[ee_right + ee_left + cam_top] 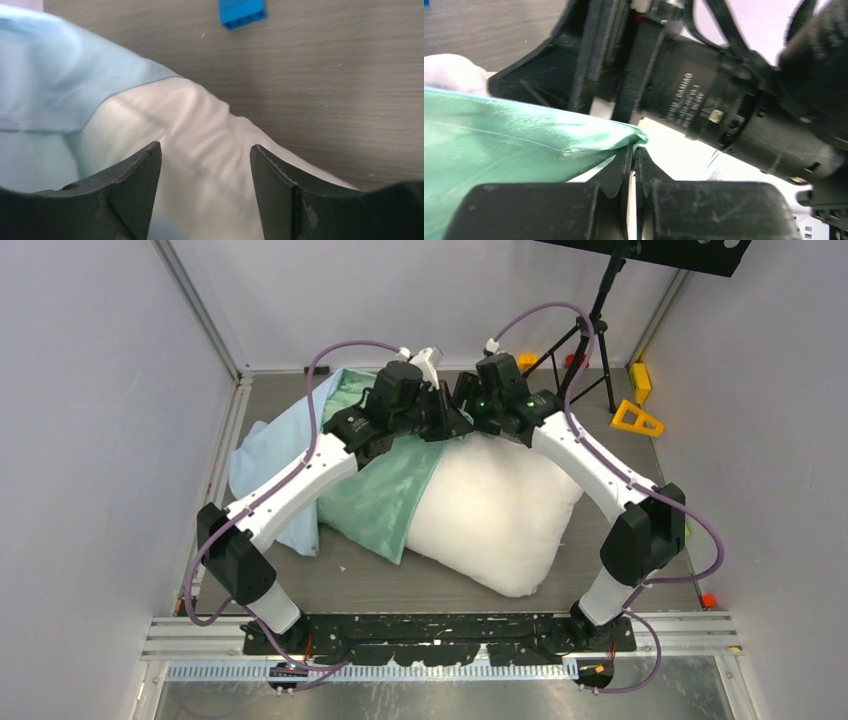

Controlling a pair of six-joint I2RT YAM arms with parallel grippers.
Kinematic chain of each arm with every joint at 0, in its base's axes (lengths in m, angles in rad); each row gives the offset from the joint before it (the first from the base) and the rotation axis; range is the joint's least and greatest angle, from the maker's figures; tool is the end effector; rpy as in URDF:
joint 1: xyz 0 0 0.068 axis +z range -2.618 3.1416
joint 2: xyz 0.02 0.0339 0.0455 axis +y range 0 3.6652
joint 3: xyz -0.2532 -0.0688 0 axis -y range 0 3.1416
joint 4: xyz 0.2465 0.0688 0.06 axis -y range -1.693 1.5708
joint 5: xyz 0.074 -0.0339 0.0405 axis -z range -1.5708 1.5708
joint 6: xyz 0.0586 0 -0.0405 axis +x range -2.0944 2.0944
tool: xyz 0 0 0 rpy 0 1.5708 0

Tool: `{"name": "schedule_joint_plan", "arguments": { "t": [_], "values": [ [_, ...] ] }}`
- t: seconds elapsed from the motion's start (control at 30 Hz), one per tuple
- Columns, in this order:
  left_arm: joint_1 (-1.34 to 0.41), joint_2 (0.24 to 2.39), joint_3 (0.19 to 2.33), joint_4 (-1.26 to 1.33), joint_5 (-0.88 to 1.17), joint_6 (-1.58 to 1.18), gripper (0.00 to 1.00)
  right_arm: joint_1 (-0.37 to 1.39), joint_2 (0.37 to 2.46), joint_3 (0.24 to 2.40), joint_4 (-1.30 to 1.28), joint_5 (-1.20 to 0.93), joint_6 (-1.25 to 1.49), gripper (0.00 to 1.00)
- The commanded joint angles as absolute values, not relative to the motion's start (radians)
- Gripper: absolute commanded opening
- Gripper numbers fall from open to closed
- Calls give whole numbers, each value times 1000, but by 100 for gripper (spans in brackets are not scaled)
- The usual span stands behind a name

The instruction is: Put the pillow into the pillowcase

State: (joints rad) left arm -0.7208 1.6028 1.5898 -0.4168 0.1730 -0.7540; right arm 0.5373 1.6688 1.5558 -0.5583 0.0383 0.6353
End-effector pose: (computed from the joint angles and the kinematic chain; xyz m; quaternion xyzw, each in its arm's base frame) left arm 0.2902 -0.2683 0.3685 0.0327 0.8391 -0.4156 0.3494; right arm 0.3450 0.2029 0.3149 0.0524 0.8989 0.2261 0.3716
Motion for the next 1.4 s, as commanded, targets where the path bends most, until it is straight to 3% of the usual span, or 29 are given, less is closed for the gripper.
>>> {"name": "schedule_joint_plan", "arguments": {
  "t": [0.0,0.17,0.27,0.4,0.57,0.7,0.83,0.97,1.03,1.13,1.23,1.27,1.37],
  "values": [
    [-672,1660,1682,-419,115,-716,12,510,1542,1696,-661,188,521,72],
    [-674,1633,1740,-480,68,-639,57,495,1480,1723,-759,291,490,74],
    [-676,1575,1709,-543,22,-599,73,494,1432,1690,-812,345,488,75],
    [-711,1510,1598,-603,-58,-553,81,495,1313,1547,-831,354,525,76],
    [-784,1521,1514,-622,-186,-512,84,495,1139,1277,-813,331,597,79],
    [-875,1596,1541,-696,-439,-461,84,495,1042,1064,-756,278,674,82],
    [-899,1624,1505,-689,-630,-451,82,495,1021,923,-664,217,709,84],
    [-902,1641,1490,-678,-690,-416,81,493,1053,842,-610,238,709,86],
    [-902,1662,1496,-673,-692,-394,75,491,1073,817,-573,224,715,81],
    [-904,1681,1519,-676,-693,-373,49,491,1090,814,-553,220,719,62],
    [-912,1672,1579,-675,-652,-347,8,491,1095,841,-559,219,716,24],
    [-930,1672,1626,-700,-623,-341,1,492,1101,868,-571,207,713,4],
    [-1066,1712,1889,-796,-479,-338,0,524,1136,990,-597,191,705,0]
  ]
}}
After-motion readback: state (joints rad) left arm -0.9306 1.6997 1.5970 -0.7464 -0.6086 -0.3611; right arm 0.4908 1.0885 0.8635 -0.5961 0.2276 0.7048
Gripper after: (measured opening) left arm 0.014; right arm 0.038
